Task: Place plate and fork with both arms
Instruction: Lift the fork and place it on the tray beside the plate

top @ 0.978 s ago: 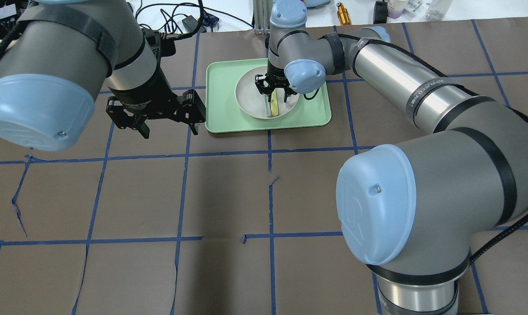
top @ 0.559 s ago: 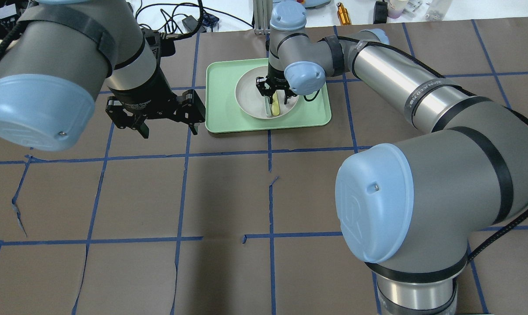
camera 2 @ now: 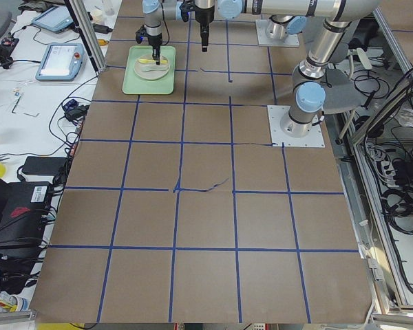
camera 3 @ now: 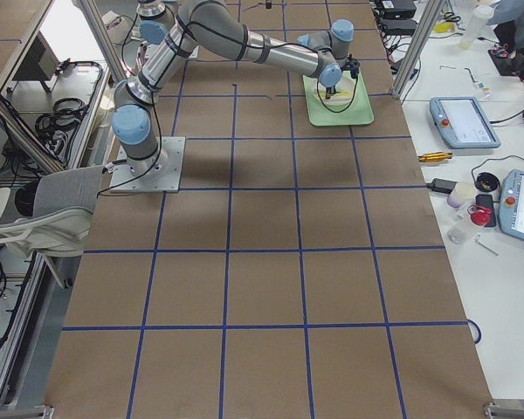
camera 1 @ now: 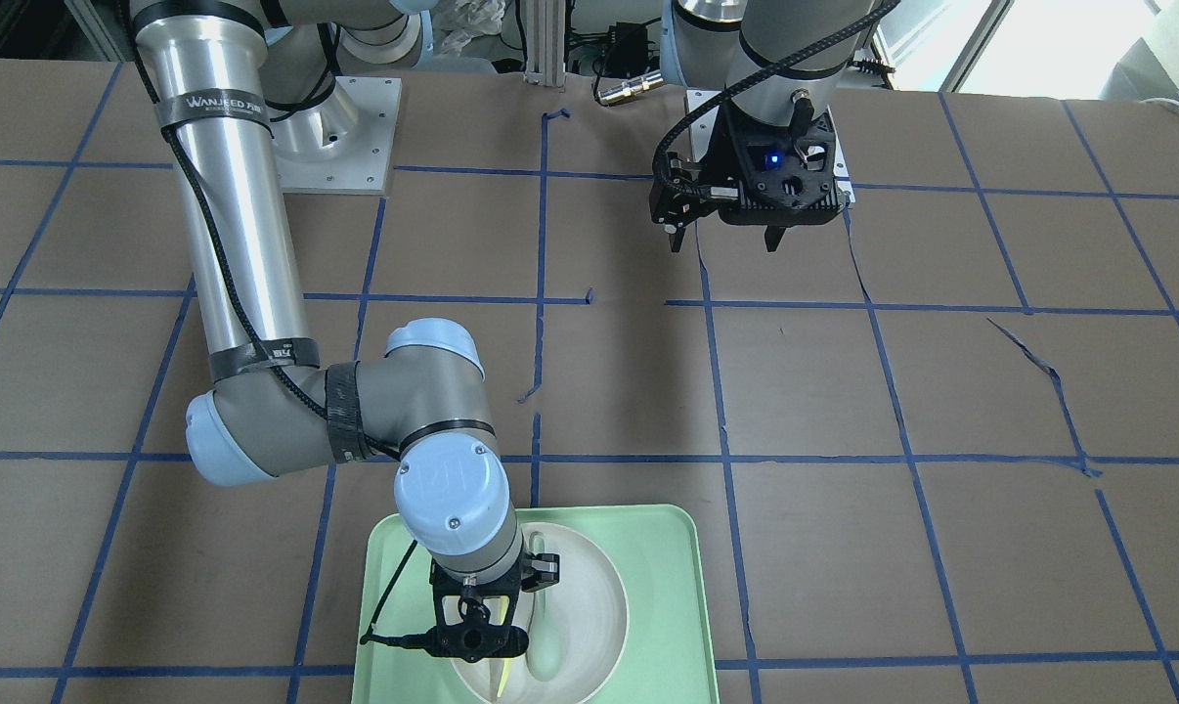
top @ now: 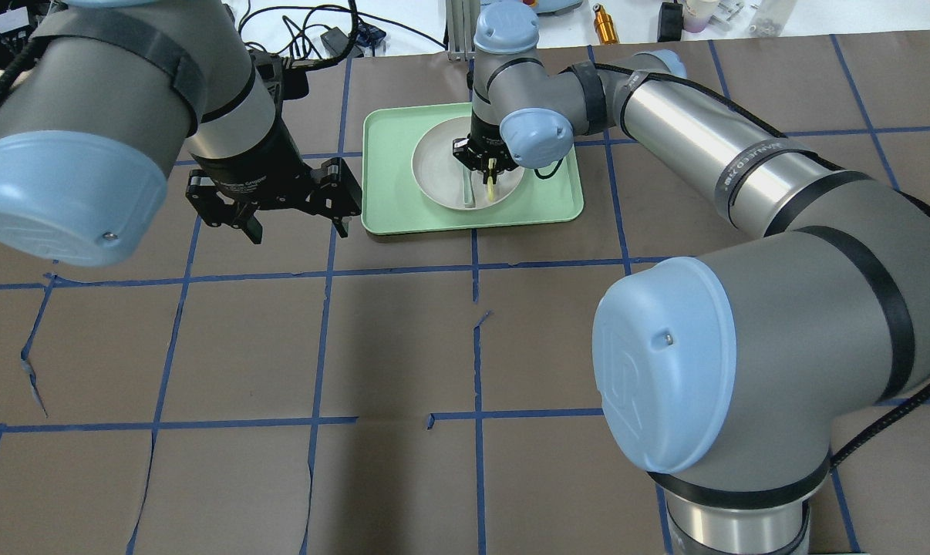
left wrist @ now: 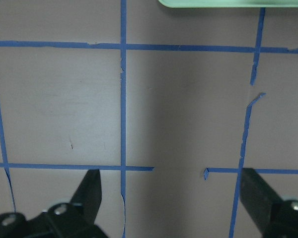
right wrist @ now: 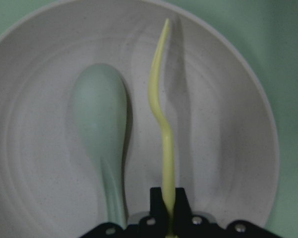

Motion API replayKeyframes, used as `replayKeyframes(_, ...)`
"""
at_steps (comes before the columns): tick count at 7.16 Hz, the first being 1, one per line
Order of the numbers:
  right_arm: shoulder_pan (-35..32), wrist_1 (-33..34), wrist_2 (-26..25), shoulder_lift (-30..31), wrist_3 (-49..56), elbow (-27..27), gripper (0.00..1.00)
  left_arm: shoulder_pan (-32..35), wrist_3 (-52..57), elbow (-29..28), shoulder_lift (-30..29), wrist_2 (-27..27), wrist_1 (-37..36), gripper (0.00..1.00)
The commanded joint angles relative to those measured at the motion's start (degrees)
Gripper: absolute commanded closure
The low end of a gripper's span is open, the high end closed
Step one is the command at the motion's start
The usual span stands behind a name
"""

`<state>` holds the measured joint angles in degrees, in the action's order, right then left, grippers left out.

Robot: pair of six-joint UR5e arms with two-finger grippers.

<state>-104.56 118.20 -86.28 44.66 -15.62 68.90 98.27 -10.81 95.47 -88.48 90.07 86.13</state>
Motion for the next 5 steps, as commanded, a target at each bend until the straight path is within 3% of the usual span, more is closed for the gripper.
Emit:
replayKeyframes(1, 0.92, -0.42, -0.46, 3.4, 4.43, 0.62, 0.89, 0.08, 0.0, -0.02, -0.03, 0.02, 0.0, 0.0)
replayKeyframes(5, 9.11, -0.34, -1.53, 2.46, 12.38, 2.99, 0.85, 0.08, -0.09, 0.06, -0.99, -0.07, -0.09, 0.0)
